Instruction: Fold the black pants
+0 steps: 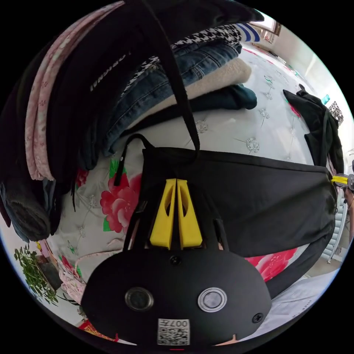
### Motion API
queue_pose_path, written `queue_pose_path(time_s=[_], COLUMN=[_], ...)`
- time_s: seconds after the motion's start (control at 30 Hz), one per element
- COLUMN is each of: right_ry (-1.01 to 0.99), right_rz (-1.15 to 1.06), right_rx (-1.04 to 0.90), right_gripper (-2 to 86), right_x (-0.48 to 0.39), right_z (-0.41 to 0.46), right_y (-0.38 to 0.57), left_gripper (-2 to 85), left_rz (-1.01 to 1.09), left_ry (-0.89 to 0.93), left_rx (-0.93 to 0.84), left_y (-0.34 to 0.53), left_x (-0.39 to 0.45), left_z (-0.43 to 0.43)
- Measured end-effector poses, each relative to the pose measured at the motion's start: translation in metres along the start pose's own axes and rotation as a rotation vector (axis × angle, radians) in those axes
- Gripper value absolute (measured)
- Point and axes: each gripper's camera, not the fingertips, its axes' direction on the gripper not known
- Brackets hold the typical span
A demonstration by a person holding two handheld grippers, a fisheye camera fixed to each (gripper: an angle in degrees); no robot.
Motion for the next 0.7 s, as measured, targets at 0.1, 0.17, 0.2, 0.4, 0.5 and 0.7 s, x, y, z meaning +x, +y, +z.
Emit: queue_pose_path(time_s=[0.1, 0.17, 0.2, 0.4, 0.5, 0.7], right_ry=[0.024, 0.038, 0.045, 0.159, 0.176, 0.138], right_rz=[0.022, 0.025, 0.025, 0.064, 0.075, -0.054], right_rx=[0.077, 0.159, 0.18, 0.393, 0.475, 0.318], right_gripper=[0.1, -0.1, -0.1, -0.2, -0.2, -0.1], right_x=[-0.008, -0.018, -0.022, -0.071, -0.104, -0.182], right_z=[-0.023, -0.05, -0.057, -0.121, -0.141, -0.1], right_y=[0.015, 0.034, 0.04, 0.118, 0.17, 0.239], left_gripper=[-0.9, -0.9, -0.9, -1.0, -1.0, -0.9], left_rz=[-0.059, -0.114, -0.127, -0.055, -0.068, -0.29], left_ry=[0.093, 0.192, 0.25, 0.363, 0.363, 0.282], left_rx=[0.062, 0.186, 0.291, 0.777, 0.86, 0.569], left_y=[0.022, 0.043, 0.061, 0.21, 0.312, 0.476], left_x=[-0.024, -0.044, -0.056, -0.084, -0.092, -0.121], left_z=[-0.042, -0.085, -0.12, -0.307, -0.357, -0.314])
